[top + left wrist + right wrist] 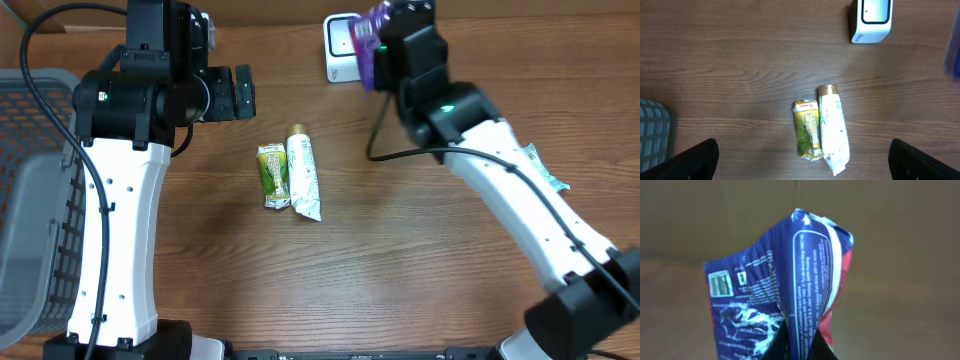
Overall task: Scan the item barcode
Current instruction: 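Lift purple bag and hold its barcode over the white scanner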
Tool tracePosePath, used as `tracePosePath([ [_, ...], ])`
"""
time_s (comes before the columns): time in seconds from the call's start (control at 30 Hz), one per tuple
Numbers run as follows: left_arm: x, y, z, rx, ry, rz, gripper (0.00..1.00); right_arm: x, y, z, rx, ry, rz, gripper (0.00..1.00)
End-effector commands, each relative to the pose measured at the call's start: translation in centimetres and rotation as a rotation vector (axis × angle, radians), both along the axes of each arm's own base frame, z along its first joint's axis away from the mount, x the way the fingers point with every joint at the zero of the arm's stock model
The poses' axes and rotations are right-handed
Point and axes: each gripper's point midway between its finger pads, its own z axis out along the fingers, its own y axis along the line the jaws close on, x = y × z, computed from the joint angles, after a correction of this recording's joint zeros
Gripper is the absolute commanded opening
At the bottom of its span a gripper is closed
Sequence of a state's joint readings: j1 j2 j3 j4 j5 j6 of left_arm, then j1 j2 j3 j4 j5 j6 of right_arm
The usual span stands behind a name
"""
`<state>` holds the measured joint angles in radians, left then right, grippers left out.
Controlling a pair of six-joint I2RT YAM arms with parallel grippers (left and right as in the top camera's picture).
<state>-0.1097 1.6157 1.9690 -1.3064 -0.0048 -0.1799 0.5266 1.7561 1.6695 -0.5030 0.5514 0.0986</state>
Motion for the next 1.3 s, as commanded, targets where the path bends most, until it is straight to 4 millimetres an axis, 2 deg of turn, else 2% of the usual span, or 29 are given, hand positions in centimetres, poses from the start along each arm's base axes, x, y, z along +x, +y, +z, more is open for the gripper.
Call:
tracePosePath([
  [0.0,0.1,0.0,0.3,0.009,-0.009,-0.005,1.00,0.9,-2.4,5.0,-0.426,-0.173,-0.179,0.04],
  [0.1,0.1,0.0,0.3,0.008,-0.009,-0.006,1.00,2.7,-0.3,6.3,-0.568,-0.255,-0.112,0.04],
  [0.17,0.1,0.0,0.3,0.009,-0.009,-0.005,1.00,3.7,0.9,5.9,-0.637,-0.271,-0.057,0.04],
  [0.27,0.1,0.0,0.3,0.009,-0.009,-0.005,1.00,5.3,2.3,3.7,-0.794,-0.241,0.047,0.04],
  [0.37,0.1,0.0,0.3,0.009,-0.009,-0.005,1.00,7.3,3.5,0.3,-0.969,-0.211,0.114,0.04],
  [0.47,0.1,0.0,0.3,0.009,-0.009,-0.005,1.00,8.8,4.4,-1.2,-1.015,-0.261,0.118,0.04],
  [0.67,0.1,0.0,0.3,0.009,-0.009,-0.005,1.00,11.5,6.2,-4.6,-1.241,-0.364,0.177,0.04],
  [0.83,0.1,0.0,0.3,0.008,-0.009,-0.006,0.99,13.2,5.6,-8.4,-1.344,-0.346,0.235,0.04],
  [0.9,0.1,0.0,0.3,0.009,-0.009,-0.005,1.00,13.6,5.0,-9.3,-1.349,-0.331,0.239,0.04],
  [1.03,0.1,0.0,0.3,0.009,-0.009,-0.005,1.00,14.1,3.9,-9.5,-1.347,-0.324,0.229,0.04],
  [1.1,0.1,0.0,0.3,0.009,-0.009,-0.005,0.99,14.2,3.5,-8.8,-1.338,-0.345,0.203,0.04],
  [1.27,0.1,0.0,0.3,0.008,-0.009,-0.006,1.00,14.2,3.6,-8.7,-1.329,-0.357,0.206,0.04],
])
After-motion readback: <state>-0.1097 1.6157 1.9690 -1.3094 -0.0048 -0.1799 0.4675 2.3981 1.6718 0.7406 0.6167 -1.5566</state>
